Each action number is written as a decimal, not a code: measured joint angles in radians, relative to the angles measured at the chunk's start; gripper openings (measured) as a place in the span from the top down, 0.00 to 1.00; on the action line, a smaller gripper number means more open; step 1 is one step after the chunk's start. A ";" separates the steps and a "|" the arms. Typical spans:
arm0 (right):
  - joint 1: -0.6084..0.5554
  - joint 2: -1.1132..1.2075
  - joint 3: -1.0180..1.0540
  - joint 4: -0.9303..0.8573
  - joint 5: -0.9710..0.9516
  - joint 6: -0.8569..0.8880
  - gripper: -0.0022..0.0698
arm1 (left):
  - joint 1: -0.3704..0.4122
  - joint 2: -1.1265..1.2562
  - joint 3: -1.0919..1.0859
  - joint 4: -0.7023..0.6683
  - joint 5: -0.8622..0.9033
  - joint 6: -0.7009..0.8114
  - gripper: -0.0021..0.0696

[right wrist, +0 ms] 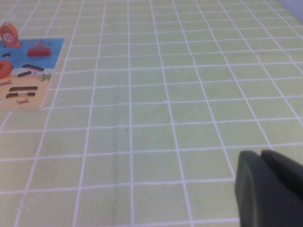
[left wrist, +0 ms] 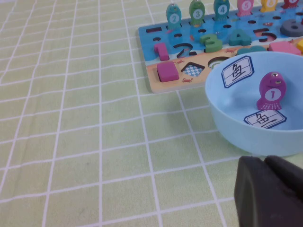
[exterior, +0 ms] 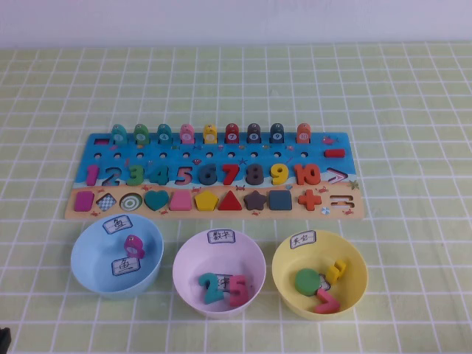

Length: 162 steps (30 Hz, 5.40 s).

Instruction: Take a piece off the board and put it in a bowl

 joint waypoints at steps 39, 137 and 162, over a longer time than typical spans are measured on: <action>0.000 0.000 0.000 0.000 0.000 0.000 0.99 | 0.000 0.000 0.000 -0.602 -0.368 -0.223 0.98; 0.000 0.000 0.000 0.000 0.000 0.000 0.99 | -0.095 1.910 -1.818 0.017 0.755 0.045 0.39; 0.000 0.000 0.000 0.000 0.000 0.000 0.99 | -0.180 2.105 -2.068 0.105 0.774 -0.042 0.39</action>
